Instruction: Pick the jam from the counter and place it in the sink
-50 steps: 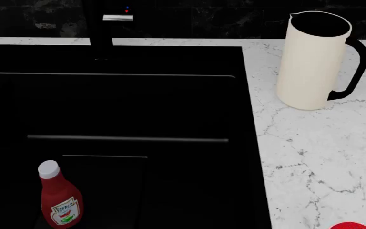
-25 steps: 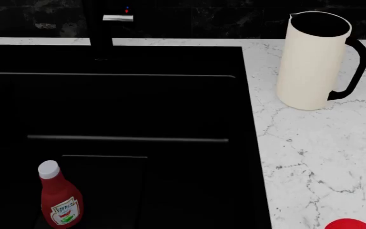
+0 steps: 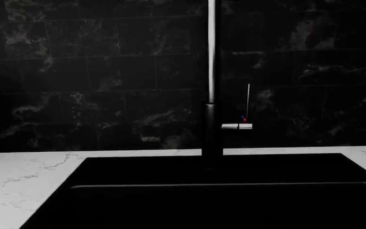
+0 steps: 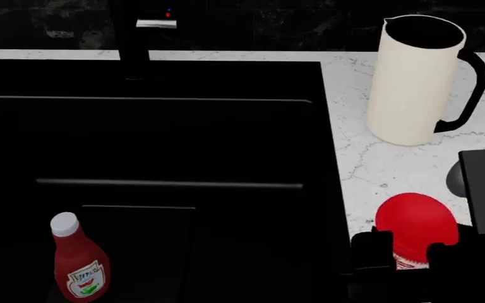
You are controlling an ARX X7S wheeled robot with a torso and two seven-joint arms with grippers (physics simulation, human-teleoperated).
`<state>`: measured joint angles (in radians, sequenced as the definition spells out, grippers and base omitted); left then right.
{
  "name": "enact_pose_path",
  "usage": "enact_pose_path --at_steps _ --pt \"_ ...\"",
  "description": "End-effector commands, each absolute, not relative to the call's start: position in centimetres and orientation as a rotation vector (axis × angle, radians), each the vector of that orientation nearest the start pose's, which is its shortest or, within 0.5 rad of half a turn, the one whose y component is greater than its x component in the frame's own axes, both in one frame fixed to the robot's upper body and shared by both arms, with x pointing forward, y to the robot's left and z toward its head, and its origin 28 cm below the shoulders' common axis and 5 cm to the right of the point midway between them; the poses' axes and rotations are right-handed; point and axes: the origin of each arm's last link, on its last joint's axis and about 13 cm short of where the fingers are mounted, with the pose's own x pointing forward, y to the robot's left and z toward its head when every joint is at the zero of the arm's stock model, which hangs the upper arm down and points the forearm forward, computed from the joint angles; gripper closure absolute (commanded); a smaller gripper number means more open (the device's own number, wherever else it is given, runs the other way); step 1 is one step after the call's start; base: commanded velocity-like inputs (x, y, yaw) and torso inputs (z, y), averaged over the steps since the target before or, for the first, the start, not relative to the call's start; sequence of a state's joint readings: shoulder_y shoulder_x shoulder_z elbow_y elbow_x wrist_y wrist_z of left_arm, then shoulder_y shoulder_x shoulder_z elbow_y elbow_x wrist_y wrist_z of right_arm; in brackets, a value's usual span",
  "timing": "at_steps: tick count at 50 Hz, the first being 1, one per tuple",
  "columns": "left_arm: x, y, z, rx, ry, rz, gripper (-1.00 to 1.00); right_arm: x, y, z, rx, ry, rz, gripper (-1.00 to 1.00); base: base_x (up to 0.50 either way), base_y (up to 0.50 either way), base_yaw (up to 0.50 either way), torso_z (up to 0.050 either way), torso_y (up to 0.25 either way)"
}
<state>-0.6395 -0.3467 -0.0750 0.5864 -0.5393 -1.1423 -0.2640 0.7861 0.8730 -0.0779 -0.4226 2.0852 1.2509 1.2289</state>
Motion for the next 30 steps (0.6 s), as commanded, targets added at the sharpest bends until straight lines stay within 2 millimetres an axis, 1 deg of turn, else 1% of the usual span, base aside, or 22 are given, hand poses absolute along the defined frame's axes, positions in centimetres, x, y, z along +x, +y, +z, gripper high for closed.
enact_pose_path --at_steps 1,7,12,16,19,21,23,24,30 --pt "25.8 25.6 21.7 0.008 -0.075 0.039 -1.00 23.6 -14.5 29.4 -0.063 0.442 0.205 1.00 0.00 0.00 0.00 0.000 0.000" --pt "25.8 25.6 21.8 0.008 -0.077 0.039 -1.00 26.1 -13.1 30.6 -0.103 0.459 0.266 1.00 0.00 0.00 0.00 0.000 0.000" --pt "25.8 25.6 21.8 0.007 -0.079 0.037 -1.00 28.9 -11.3 31.7 -0.129 0.456 0.330 1.00 0.00 0.00 0.00 0.000 0.000" --pt "25.8 25.5 21.8 0.006 -0.080 0.036 -1.00 30.9 -9.8 31.8 -0.145 0.448 0.370 1.00 0.00 0.00 0.00 0.000 0.000" --pt "25.8 25.6 21.8 0.008 -0.079 0.035 -1.00 32.7 -8.3 31.3 -0.163 0.449 0.416 1.00 0.00 0.00 0.00 0.000 0.000" --pt "25.8 25.6 21.9 0.006 -0.080 0.035 -1.00 33.3 -7.9 31.2 -0.161 0.445 0.429 1.00 0.00 0.00 0.00 0.000 0.000" --pt "26.0 25.5 21.8 0.008 -0.080 0.035 -1.00 34.5 -6.9 30.6 -0.166 0.442 0.451 1.00 0.00 0.00 0.00 0.000 0.000" --pt "26.0 25.5 21.8 0.008 -0.080 0.034 -1.00 34.8 -6.7 30.5 -0.170 0.440 0.455 1.00 0.00 0.00 0.00 0.000 0.000" --pt "26.2 25.5 21.5 0.006 -0.077 0.030 -1.00 37.6 -4.3 28.3 -0.183 0.438 0.491 1.00 0.00 0.00 0.00 0.000 0.000"
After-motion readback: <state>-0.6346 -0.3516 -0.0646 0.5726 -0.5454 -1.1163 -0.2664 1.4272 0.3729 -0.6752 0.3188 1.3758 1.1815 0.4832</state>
